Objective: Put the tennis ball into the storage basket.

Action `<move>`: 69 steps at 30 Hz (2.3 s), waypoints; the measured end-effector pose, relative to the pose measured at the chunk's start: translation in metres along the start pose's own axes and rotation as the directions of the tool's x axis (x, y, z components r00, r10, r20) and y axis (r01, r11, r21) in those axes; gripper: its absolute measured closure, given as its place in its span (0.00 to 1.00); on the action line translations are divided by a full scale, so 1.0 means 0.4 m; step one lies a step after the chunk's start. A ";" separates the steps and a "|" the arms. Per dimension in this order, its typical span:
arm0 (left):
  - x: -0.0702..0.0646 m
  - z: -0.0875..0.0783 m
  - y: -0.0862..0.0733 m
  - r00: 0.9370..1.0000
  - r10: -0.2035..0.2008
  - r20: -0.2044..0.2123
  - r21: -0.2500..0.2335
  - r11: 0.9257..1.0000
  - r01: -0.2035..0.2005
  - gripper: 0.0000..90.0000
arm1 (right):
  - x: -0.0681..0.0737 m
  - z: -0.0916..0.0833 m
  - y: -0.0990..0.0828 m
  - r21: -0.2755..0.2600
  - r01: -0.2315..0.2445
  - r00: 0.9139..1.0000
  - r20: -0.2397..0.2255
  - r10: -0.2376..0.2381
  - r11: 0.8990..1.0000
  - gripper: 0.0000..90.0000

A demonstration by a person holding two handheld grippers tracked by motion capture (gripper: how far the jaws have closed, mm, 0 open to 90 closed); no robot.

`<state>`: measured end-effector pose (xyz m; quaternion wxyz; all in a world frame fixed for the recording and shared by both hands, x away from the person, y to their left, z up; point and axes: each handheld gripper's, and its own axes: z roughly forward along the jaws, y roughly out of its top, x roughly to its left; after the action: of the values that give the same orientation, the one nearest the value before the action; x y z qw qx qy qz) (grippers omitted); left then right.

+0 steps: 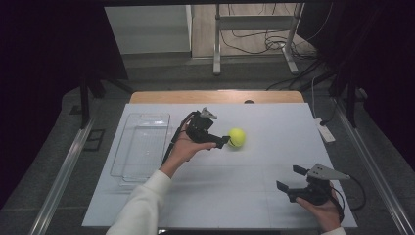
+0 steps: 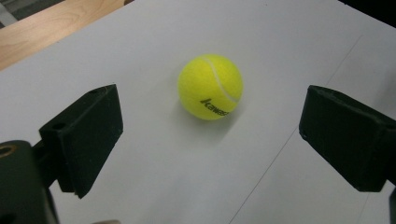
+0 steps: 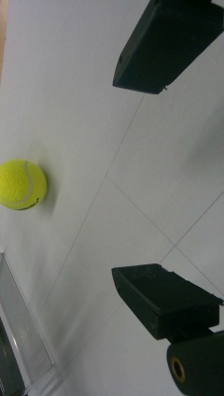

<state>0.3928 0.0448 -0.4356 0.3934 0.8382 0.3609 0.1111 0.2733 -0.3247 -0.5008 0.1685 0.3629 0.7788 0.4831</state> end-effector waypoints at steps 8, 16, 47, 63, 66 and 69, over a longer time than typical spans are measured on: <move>-0.010 0.036 0.017 1.000 -0.001 0.012 0.004 1.000 0.001 0.08 | -0.002 -0.003 0.001 -0.002 0.000 1.000 0.001 0.000 1.000 0.10; -0.022 0.056 0.029 1.000 0.014 0.009 0.020 1.000 -0.014 0.08 | -0.001 -0.002 0.000 -0.002 0.000 1.000 -0.001 0.000 1.000 0.10; -0.017 0.119 0.064 1.000 -0.005 0.006 0.055 0.998 0.005 0.08 | -0.004 0.000 -0.003 -0.002 -0.005 1.000 -0.003 0.005 1.000 0.10; 0.014 0.148 0.061 0.999 -0.052 0.002 0.084 0.995 0.051 0.06 | -0.006 -0.002 -0.003 -0.003 -0.007 1.000 -0.001 0.007 1.000 0.10; 0.017 0.157 0.060 0.998 -0.056 0.012 0.098 0.994 0.054 0.06 | -0.005 -0.002 -0.003 -0.004 -0.006 1.000 -0.001 0.006 1.000 0.10; 0.017 0.171 0.060 0.998 -0.061 0.013 0.114 0.992 0.059 0.05 | -0.005 -0.002 -0.003 -0.002 -0.006 1.000 -0.002 0.006 1.000 0.10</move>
<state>0.4423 -0.0004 -0.4643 0.3513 0.8488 0.3886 0.0716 0.2737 -0.3271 -0.5019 0.1666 0.3645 0.7774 0.4848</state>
